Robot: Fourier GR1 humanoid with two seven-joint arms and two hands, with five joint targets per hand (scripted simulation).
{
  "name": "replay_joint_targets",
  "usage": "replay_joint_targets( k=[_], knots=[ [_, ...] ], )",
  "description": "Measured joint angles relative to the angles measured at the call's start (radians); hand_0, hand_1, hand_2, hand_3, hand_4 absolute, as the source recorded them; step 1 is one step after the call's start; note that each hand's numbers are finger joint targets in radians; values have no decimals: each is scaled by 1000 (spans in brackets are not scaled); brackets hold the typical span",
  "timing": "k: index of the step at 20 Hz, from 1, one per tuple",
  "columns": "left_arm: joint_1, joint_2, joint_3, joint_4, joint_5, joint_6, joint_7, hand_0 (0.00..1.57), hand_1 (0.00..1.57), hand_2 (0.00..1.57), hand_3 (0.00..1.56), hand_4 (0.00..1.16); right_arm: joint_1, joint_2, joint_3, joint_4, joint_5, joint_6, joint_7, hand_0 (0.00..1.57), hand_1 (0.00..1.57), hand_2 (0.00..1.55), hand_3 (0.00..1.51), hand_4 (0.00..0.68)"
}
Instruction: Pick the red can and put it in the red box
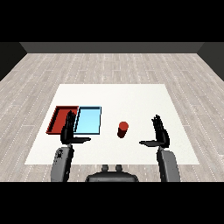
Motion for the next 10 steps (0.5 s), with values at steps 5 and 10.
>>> replay_joint_targets(
  k=[5,10],
  knots=[
    [17,8,9,-27,26,-17,4,0,0,0,0,0,-57,20,18,22,-1,-14,51,0,0,0,0,0],
    [-7,11,17,-17,32,-14,14,0,0,0,0,0,-80,56,54,48,7,-43,81,0,0,0,0,0]
  ],
)
